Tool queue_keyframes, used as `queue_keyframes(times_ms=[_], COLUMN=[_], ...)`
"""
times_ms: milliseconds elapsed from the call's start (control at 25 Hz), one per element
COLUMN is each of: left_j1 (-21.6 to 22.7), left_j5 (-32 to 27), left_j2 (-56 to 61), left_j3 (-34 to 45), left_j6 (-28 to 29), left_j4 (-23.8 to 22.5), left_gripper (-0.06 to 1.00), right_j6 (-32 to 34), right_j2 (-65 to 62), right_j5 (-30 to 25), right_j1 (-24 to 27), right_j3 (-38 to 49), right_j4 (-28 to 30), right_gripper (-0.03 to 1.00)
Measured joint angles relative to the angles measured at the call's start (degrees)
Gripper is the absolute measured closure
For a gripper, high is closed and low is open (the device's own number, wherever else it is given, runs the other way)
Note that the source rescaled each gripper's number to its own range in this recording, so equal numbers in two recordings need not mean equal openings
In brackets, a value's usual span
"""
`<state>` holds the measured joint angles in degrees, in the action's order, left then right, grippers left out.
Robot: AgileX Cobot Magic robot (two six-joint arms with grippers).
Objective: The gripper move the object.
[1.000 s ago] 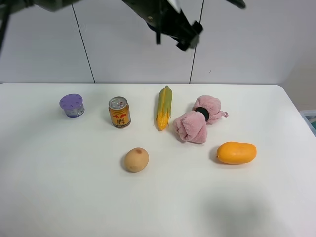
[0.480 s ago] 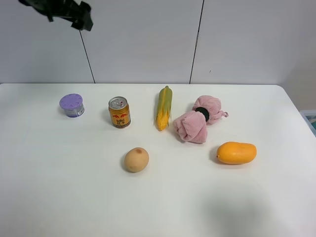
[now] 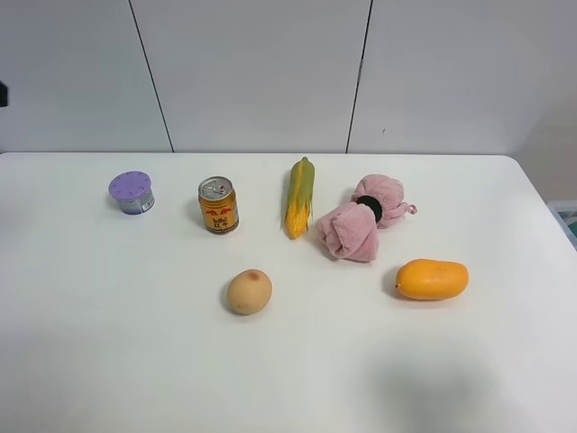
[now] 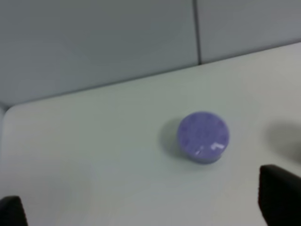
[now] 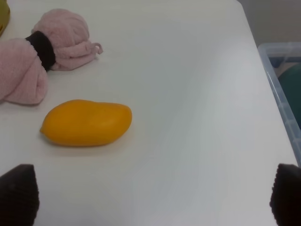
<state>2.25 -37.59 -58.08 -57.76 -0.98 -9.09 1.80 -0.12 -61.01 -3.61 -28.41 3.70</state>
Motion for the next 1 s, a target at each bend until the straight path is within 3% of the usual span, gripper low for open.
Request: queue_keyframes(times_ms=[160,440,720,1000], left_j1=[3.5,3.96,4.01,4.01], left_j5=[-3.26,-14.7,-15.46,-17.17], left_j2=[15.49,37.81,49.82,58.29], left_j3=[6.99,12.97,18.93,26.44], left_j6=[0.98,5.92,6.41,6.41], left_j4=[0.04,0.31,1.41,5.47], left_gripper=[-0.04,-0.04,-0.05,-0.05], right_j6=[0.0,0.0,0.0,0.0], right_j2=[0.0,0.0,0.0,0.0], right_j5=[0.0,0.0,0.0,0.0], right_j1=[0.0,0.0,0.0,0.0], right_j3=[0.0,0.0,0.0,0.0], right_j4=[0.0,0.0,0.0,0.0], right_gripper=[-0.03,-0.03,-0.03,-0.03])
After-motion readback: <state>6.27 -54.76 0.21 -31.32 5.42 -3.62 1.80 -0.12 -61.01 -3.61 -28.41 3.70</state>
